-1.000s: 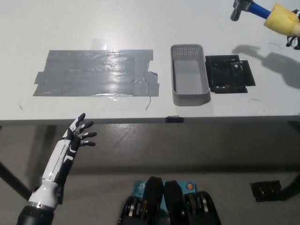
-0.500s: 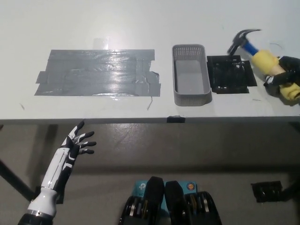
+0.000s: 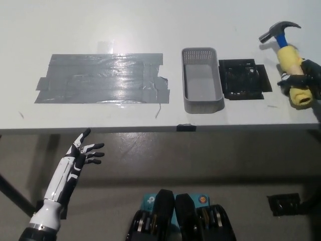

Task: The robot picks the hammer with right hand and hits the black area on the desk and places it back.

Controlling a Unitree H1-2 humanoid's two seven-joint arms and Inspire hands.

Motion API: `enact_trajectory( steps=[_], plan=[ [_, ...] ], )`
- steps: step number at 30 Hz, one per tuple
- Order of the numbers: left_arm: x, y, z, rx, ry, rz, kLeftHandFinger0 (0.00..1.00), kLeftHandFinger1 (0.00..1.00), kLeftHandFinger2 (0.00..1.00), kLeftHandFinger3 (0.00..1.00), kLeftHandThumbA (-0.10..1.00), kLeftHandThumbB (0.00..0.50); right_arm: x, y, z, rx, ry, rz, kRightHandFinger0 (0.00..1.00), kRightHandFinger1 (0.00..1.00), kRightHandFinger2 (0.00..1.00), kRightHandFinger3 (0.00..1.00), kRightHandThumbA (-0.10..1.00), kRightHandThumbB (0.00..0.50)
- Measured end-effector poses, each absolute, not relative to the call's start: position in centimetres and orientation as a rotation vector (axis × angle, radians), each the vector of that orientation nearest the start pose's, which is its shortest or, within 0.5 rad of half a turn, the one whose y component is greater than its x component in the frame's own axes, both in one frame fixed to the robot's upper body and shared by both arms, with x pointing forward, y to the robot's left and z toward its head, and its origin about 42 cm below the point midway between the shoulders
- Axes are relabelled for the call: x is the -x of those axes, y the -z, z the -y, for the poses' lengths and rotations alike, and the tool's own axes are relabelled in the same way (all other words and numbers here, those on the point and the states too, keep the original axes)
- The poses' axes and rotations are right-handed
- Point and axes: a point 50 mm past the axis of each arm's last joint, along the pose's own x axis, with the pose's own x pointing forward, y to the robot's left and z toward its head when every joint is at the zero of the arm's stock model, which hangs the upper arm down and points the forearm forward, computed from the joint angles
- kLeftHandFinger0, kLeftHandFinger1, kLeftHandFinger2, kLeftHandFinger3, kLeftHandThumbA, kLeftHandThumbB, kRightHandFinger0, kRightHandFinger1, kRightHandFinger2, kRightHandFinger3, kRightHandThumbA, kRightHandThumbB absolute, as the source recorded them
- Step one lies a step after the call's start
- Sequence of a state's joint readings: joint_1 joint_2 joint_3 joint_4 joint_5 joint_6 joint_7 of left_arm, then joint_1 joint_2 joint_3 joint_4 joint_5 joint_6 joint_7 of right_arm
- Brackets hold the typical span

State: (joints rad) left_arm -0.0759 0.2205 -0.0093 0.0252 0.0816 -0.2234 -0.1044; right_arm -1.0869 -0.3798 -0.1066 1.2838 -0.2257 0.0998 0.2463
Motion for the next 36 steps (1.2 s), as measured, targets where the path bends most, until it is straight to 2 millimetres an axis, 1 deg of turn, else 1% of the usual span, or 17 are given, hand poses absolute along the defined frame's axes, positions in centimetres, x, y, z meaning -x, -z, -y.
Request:
enact_trajectory(
  steps=[3, 5, 9, 12, 14, 17, 21, 22, 23, 24, 26, 28, 29, 32, 33, 34, 36],
  plan=[
    [-30.7, -13.1, -26.8, -0.321, 0.153, 0.256, 0.66, 0.68, 0.74, 1.0, 1.0, 0.054, -56.4, -24.8, 32.6, 0.498, -0.079, -0.314, 1.0, 1.0, 1.0, 1.0, 0.63, 0.317],
    [-30.7, -13.1, -26.8, -0.323, 0.154, 0.257, 0.65, 0.68, 0.74, 1.0, 1.0, 0.051, -56.6, -25.2, 32.3, 0.576, -0.084, -0.289, 1.0, 1.0, 1.0, 1.0, 0.7, 0.354],
    [-30.8, -13.2, -26.8, -0.326, 0.154, 0.26, 0.64, 0.67, 0.73, 1.0, 1.0, 0.044, -56.9, -26.1, 32.1, 0.695, -0.084, -0.241, 1.0, 1.0, 1.0, 1.0, 0.78, 0.37],
    [-30.8, -13.2, -26.9, -0.328, 0.155, 0.261, 0.64, 0.67, 0.73, 1.0, 1.0, 0.05, -57.0, -27.0, 31.9, 0.76, -0.08, -0.2, 1.0, 1.0, 1.0, 1.0, 0.84, 0.362],
    [-30.8, -13.2, -26.9, -0.329, 0.155, 0.261, 0.64, 0.67, 0.73, 1.0, 1.0, 0.055, -57.1, -28.0, 31.7, 0.801, -0.078, -0.159, 1.0, 1.0, 1.0, 1.0, 0.91, 0.365],
    [-30.8, -13.2, -26.9, -0.329, 0.155, 0.262, 0.65, 0.67, 0.73, 1.0, 1.0, 0.058, -57.2, -29.5, 31.7, 0.829, -0.07, -0.108, 1.0, 1.0, 1.0, 1.0, 0.91, 0.318],
    [-30.8, -13.3, -26.9, -0.329, 0.155, 0.264, 0.65, 0.67, 0.73, 1.0, 1.0, 0.059, -57.1, -32.0, 31.7, 0.841, -0.061, -0.005, 1.0, 1.0, 1.0, 1.0, 0.94, 0.301],
    [-30.9, -13.3, -26.9, -0.33, 0.155, 0.265, 0.64, 0.67, 0.73, 1.0, 1.0, 0.053, -57.0, -32.7, 31.7, 0.832, -0.057, 0.031, 1.0, 1.0, 1.0, 1.0, 0.94, 0.325],
    [-31.0, -13.4, -26.9, -0.33, 0.155, 0.267, 0.64, 0.67, 0.73, 1.0, 1.0, 0.053, -56.9, -33.7, 31.7, 0.815, -0.051, 0.069, 1.0, 1.0, 1.0, 1.0, 1.0, 0.332],
    [-31.1, -13.5, -26.8, -0.329, 0.156, 0.27, 0.64, 0.67, 0.73, 1.0, 1.0, 0.047, -56.7, -34.5, 31.7, 0.801, -0.044, 0.107, 1.0, 1.0, 1.0, 1.0, 1.0, 0.339],
    [-31.2, -13.6, -26.8, -0.33, 0.156, 0.274, 0.66, 0.7, 0.77, 1.0, 1.0, 0.027, -56.2, -36.0, 31.6, 0.779, -0.034, 0.175, 1.0, 1.0, 1.0, 1.0, 1.0, 0.335],
    [-31.4, -13.8, -26.7, -0.33, 0.156, 0.279, 0.68, 0.74, 0.83, 1.0, 1.0, 0.037, -55.4, -37.1, 31.3, 0.753, -0.027, 0.246, 1.0, 1.0, 1.0, 1.0, 1.0, 0.343],
    [-31.5, -13.8, -26.7, -0.329, 0.156, 0.28, 0.72, 0.79, 0.88, 1.0, 1.0, 0.043, -55.0, -37.4, 31.2, 0.745, -0.026, 0.27, 1.0, 1.0, 1.0, 1.0, 1.0, 0.354],
    [-31.8, -13.9, -26.5, -0.327, 0.157, 0.282, 0.84, 0.91, 1.0, 1.0, 1.0, 0.068, -53.6, -37.8, 30.7, 0.733, -0.029, 0.342, 1.0, 1.0, 1.0, 1.0, 1.0, 0.326],
    [-32.0, -13.9, -26.5, -0.325, 0.157, 0.281, 0.89, 0.97, 1.0, 1.0, 1.0, 0.054, -53.0, -37.7, 30.6, 0.729, -0.031, 0.361, 1.0, 1.0, 1.0, 1.0, 1.0, 0.354],
    [-32.1, -13.9, -26.4, -0.323, 0.157, 0.281, 0.94, 1.0, 1.0, 1.0, 1.0, 0.054, -52.6, -37.5, 30.5, 0.724, -0.034, 0.372, 1.0, 1.0, 1.0, 1.0, 1.0, 0.362],
    [-32.2, -13.8, -26.3, -0.32, 0.157, 0.28, 1.0, 1.0, 1.0, 1.0, 1.0, 0.054, -51.3, -36.4, 30.0, 0.711, -0.046, 0.393, 1.0, 1.0, 1.0, 1.0, 1.0, 0.362]
  ],
)
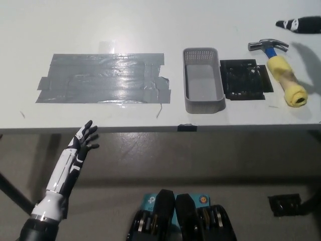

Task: The robot picks the hammer with right hand and hits the black area on the desk and places it back.

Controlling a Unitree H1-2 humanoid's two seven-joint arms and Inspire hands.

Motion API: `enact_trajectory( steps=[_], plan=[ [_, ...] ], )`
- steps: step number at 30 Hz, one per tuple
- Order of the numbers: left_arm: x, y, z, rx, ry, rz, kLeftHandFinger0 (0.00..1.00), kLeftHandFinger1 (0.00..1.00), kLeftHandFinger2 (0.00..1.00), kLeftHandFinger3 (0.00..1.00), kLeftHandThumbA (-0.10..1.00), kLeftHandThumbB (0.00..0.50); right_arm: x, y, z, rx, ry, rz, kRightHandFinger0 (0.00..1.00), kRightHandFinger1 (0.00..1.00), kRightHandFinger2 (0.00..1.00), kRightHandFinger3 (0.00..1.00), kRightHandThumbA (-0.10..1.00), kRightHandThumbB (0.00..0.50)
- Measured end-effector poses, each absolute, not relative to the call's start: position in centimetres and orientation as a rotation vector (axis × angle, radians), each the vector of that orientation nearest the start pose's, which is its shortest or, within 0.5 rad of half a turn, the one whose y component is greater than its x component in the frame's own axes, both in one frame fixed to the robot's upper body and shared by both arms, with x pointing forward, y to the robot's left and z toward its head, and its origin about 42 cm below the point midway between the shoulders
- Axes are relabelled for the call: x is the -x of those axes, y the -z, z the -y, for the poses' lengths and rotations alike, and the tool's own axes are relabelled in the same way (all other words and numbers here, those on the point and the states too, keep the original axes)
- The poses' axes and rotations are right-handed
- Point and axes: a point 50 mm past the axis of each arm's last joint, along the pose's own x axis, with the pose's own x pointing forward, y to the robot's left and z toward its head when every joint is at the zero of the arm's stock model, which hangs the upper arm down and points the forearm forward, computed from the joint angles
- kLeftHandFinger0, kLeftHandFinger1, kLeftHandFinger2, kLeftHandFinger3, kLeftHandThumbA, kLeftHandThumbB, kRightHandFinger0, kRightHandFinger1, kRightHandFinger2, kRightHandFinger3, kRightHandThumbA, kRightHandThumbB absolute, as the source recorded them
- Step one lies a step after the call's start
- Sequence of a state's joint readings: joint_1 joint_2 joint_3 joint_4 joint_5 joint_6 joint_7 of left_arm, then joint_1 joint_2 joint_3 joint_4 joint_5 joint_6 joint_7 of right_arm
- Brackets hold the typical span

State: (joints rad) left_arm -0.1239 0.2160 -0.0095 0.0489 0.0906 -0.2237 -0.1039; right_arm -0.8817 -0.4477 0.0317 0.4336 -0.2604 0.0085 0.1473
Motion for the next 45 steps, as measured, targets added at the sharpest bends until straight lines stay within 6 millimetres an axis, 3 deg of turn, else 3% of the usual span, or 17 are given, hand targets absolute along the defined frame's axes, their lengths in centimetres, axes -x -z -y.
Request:
enact_trajectory(
  steps=[6, 8, 14, 15, 16, 17, 20, 22, 25, 30, 34, 37, 41, 45],
  plan=[
    [-32.5, -13.9, -26.1, -0.314, 0.157, 0.282, 1.0, 1.0, 1.0, 1.0, 1.0, 0.128, -47.2, -32.1, 27.9, 0.659, -0.101, 0.414, 1.0, 1.0, 1.0, 1.0, 1.0, 0.326],
    [-32.6, -13.9, -26.1, -0.313, 0.157, 0.28, 1.0, 1.0, 1.0, 1.0, 1.0, 0.136, -45.5, -30.3, 26.9, 0.634, -0.123, 0.416, 1.0, 1.0, 1.0, 1.0, 1.0, 0.286],
    [-32.6, -13.4, -26.1, -0.312, 0.157, 0.263, 1.0, 1.0, 1.0, 1.0, 1.0, 0.185, -39.1, -25.1, 23.8, 0.531, -0.178, 0.412, 1.0, 1.0, 1.0, 1.0, 1.0, 0.293],
    [-32.6, -13.4, -26.1, -0.312, 0.157, 0.262, 1.0, 1.0, 1.0, 1.0, 1.0, 0.192, -38.1, -24.7, 23.4, 0.513, -0.181, 0.418, 1.0, 1.0, 1.0, 1.0, 1.0, 0.283],
    [-32.6, -13.3, -26.1, -0.312, 0.158, 0.26, 1.0, 1.0, 1.0, 1.0, 1.0, 0.2, -36.5, -23.9, 22.9, 0.483, -0.185, 0.42, 1.0, 1.0, 1.0, 1.0, 1.0, 0.239],
    [-32.6, -13.3, -26.1, -0.312, 0.16, 0.259, 1.0, 1.0, 1.0, 1.0, 1.0, 0.195, -35.3, -23.4, 22.5, 0.458, -0.186, 0.424, 1.0, 1.0, 1.0, 1.0, 1.0, 0.209],
    [-32.5, -13.2, -25.9, -0.312, 0.167, 0.259, 1.0, 1.0, 1.0, 1.0, 1.0, 0.178, -31.3, -21.5, 21.4, 0.364, -0.179, 0.435, 1.0, 1.0, 1.0, 1.0, 1.0, 0.208],
    [-32.4, -13.0, -25.7, -0.312, 0.174, 0.259, 1.0, 1.0, 1.0, 1.0, 1.0, 0.164, -30.1, -20.2, 21.1, 0.322, -0.169, 0.419, 1.0, 1.0, 1.0, 1.0, 1.0, 0.205],
    [-31.8, -12.5, -25.5, -0.312, 0.186, 0.253, 1.0, 1.0, 1.0, 1.0, 1.0, 0.166, -29.4, -18.2, 20.9, 0.277, -0.155, 0.391, 1.0, 1.0, 1.0, 1.0, 1.0, 0.206],
    [-30.4, -11.2, -25.4, -0.309, 0.193, 0.226, 1.0, 1.0, 1.0, 1.0, 1.0, 0.171, -29.9, -14.7, 21.3, 0.227, -0.154, 0.299, 1.0, 1.0, 1.0, 1.0, 0.91, 0.191],
    [-29.2, -10.3, -25.6, -0.309, 0.193, 0.201, 1.0, 1.0, 1.0, 1.0, 1.0, 0.185, -29.9, -12.0, 21.6, 0.188, -0.156, 0.216, 1.0, 1.0, 1.0, 1.0, 0.9, 0.183],
    [-28.8, -10.0, -25.7, -0.309, 0.192, 0.19, 1.0, 1.0, 1.0, 1.0, 1.0, 0.186, -29.6, -11.1, 21.8, 0.169, -0.154, 0.187, 1.0, 1.0, 1.0, 1.0, 0.89, 0.163],
    [-28.4, -9.7, -25.7, -0.31, 0.192, 0.179, 1.0, 1.0, 1.0, 1.0, 1.0, 0.186, -29.1, -10.0, 22.0, 0.163, -0.154, 0.155, 1.0, 1.0, 1.0, 1.0, 0.93, 0.209],
    [-28.3, -9.7, -25.7, -0.313, 0.192, 0.181, 1.0, 1.0, 1.0, 1.0, 1.0, 0.206, -28.9, -9.4, 22.0, 0.166, -0.159, 0.14, 1.0, 1.0, 1.0, 1.0, 0.93, 0.205]
  ],
)
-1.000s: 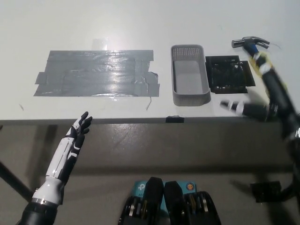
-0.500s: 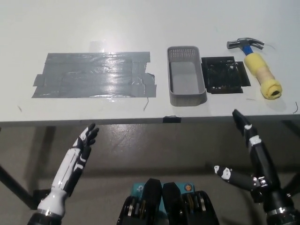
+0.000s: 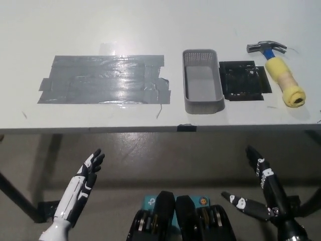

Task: The robot picks the hammer with right hand and hits the black area on the desk and places it back.

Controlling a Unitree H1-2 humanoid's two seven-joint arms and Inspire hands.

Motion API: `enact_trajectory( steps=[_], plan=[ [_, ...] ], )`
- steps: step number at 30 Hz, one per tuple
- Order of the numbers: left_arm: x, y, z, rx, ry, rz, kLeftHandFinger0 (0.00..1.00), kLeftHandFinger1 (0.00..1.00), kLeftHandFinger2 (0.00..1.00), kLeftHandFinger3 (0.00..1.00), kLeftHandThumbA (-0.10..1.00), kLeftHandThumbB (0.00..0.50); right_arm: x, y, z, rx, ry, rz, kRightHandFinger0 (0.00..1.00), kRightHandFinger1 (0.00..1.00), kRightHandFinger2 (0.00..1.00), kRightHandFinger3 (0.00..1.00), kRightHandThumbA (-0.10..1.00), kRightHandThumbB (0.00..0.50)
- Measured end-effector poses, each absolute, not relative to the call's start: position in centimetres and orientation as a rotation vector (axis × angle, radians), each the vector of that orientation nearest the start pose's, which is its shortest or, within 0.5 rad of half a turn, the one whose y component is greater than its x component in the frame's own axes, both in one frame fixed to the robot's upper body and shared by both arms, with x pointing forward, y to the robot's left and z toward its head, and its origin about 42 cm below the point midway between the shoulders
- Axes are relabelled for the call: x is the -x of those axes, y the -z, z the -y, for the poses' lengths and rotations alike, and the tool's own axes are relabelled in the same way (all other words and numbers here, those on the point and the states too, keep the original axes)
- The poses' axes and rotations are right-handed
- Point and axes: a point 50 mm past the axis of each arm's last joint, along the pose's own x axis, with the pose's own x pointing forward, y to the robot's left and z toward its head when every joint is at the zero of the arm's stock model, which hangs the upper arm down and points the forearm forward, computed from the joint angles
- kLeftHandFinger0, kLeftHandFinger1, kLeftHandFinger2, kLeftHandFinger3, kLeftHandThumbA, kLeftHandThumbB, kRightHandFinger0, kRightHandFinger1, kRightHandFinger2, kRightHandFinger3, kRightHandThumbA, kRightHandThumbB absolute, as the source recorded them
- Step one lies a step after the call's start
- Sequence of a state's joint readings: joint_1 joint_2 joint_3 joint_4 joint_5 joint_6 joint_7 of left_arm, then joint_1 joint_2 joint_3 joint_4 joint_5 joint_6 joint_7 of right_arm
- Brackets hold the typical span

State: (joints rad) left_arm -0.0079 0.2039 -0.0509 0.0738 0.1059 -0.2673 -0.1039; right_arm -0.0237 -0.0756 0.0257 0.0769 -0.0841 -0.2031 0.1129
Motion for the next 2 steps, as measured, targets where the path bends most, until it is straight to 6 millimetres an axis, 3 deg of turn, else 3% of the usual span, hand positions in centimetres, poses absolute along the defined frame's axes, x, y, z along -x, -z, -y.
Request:
enact_trajectory(
  steps=[2],
  plan=[
    [-28.27, -9.73, -25.7, -0.314, 0.192, 0.181, 1.0, 1.0, 1.0, 1.0, 1.0, 0.199, -28.93, -9.35, 21.9, 0.166, -0.163, 0.143, 1.0, 1.0, 1.0, 1.0, 0.93, 0.199]
  ],
)
